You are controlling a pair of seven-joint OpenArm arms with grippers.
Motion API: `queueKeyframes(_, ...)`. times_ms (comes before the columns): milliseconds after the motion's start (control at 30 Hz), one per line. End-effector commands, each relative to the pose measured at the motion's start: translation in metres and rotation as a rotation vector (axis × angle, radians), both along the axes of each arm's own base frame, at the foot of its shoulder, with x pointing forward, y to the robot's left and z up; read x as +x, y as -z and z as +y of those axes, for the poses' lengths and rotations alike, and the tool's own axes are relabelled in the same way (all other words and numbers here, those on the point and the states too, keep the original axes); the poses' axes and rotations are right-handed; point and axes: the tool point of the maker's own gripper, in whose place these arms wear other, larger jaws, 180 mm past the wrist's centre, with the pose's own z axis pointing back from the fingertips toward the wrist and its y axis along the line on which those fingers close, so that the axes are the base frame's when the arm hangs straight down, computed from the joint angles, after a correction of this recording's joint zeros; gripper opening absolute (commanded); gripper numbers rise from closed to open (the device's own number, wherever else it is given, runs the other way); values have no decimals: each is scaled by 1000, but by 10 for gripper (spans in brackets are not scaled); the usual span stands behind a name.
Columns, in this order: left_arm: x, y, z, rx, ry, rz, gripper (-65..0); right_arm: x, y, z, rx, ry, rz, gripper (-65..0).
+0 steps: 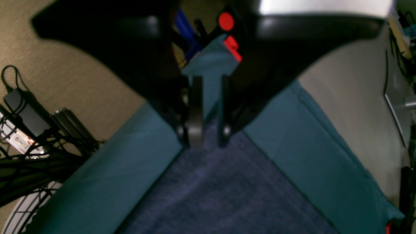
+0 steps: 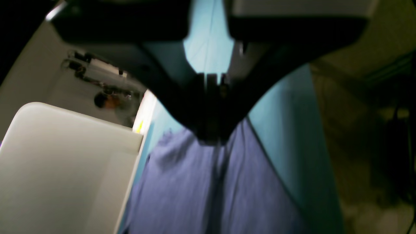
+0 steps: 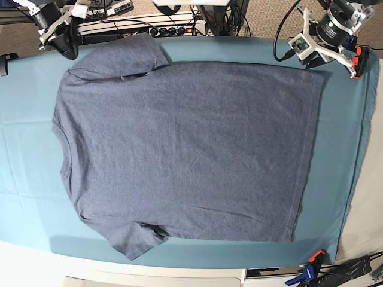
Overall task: Fold the T-shirt properly
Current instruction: 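Lower the right gripper onto the shirt's shoulder corner and pinch it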
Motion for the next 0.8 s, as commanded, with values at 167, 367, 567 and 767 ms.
queueKeyframes(167,1,-6,-3,-9,14,-19,-552,-2,6,-9,-33,33,59,-650)
queueKeyframes(367,1,-6,-3,-8,13,-19,-552,-9,8,11,29,-65,91,-495)
queueKeyframes(567,1,-6,-3,-8,13,-19,-552,24,-3,-34,2,221,-4,-495)
queueKeyframes(767,1,-6,-2,-5,11,-17,-552,52,-14,-44,31,299,-75,-494)
